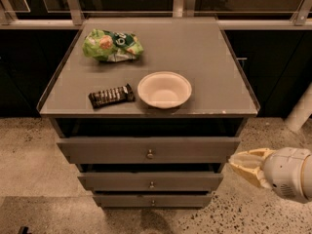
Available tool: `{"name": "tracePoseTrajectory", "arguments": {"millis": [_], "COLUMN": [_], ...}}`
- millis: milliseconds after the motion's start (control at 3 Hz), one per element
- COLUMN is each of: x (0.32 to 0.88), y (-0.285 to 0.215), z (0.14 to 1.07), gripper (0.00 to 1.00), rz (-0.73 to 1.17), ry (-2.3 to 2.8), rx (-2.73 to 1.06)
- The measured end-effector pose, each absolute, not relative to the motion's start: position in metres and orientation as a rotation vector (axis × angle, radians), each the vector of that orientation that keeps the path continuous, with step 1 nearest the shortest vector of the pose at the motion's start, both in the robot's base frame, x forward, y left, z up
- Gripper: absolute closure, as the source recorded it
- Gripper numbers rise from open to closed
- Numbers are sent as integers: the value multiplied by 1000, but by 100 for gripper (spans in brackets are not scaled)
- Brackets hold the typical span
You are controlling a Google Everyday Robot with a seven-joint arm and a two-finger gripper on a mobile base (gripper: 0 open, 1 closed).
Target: Open top drawer
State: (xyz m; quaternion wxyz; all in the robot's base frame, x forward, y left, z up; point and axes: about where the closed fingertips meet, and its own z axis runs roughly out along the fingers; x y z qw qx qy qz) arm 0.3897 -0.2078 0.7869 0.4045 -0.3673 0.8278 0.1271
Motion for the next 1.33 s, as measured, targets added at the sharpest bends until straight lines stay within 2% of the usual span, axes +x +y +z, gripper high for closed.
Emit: {"name": "tracePoseTrajectory", "arguments": {"millis": [333,1333], "x": [418,449], "y": [-210,-192], "z": [779,754], "gripper": [100,100], "rz": [263,238], "ry": [2054,1914], "rx": [-816,-878]}}
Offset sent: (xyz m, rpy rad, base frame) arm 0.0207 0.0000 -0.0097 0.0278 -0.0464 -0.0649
